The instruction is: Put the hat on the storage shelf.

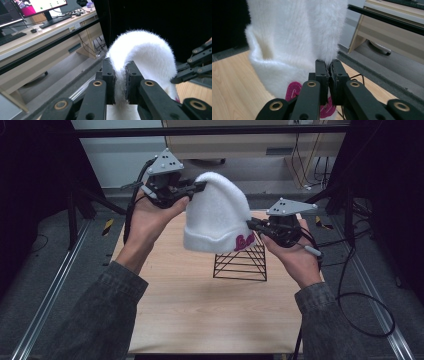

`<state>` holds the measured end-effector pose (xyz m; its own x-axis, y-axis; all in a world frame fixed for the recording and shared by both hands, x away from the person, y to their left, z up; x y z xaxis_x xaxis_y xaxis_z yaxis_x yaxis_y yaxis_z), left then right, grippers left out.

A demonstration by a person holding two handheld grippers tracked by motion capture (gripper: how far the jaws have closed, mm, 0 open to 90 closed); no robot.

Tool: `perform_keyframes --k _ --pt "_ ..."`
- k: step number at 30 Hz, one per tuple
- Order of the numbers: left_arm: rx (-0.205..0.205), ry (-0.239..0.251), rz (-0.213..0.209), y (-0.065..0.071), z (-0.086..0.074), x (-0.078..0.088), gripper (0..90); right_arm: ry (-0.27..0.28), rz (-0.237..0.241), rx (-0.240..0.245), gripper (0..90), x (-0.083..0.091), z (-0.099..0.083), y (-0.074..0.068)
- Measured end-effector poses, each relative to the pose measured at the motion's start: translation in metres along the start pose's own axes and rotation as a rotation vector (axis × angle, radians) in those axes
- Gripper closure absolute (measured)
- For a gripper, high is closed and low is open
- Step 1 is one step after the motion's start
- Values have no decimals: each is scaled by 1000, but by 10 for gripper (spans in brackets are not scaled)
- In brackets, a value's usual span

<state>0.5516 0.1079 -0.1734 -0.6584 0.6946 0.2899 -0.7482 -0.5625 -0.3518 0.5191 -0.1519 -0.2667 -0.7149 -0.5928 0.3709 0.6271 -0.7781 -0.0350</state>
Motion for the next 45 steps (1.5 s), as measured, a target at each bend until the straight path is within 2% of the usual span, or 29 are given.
perform_keyframes --k 6,13,21,28,30,33,40,45 --pt "-11 7 6 2 4 -13 807 2 -26 -9 861 -2 -1 8" --pt "-16 22 6 8 11 -29 806 17 -79 -24 861 -1 -4 22" --pt "-36 16 -6 13 9 -51 805 2 -130 -27 860 -5 -13 35" --pt "-24 15 -11 9 5 -67 804 -4 -153 -47 860 -8 -20 46" --pt "-18 15 -14 8 3 -73 804 -5 -156 -49 860 -9 -21 48" --pt "-29 -2 -11 7 -1 -81 804 -7 -163 -51 860 -14 -27 49" --pt "-31 -11 -13 8 -5 -87 805 -14 -149 -61 859 -20 -37 46" --pt "-50 -17 -8 12 -6 -89 805 -29 -148 -56 859 -22 -40 44"
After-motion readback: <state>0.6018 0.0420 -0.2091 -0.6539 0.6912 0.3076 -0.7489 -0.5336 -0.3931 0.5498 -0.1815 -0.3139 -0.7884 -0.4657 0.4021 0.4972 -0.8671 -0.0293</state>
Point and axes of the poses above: each handheld gripper's, and its own axes: x roughly backward along the jaws, z roughly out of its top, y roughly to its right, the point moved 2 cm from there along -x, roughly forward along the jaws, and after that the axes turned 9 degrees about -x, right-handed, at the moved point
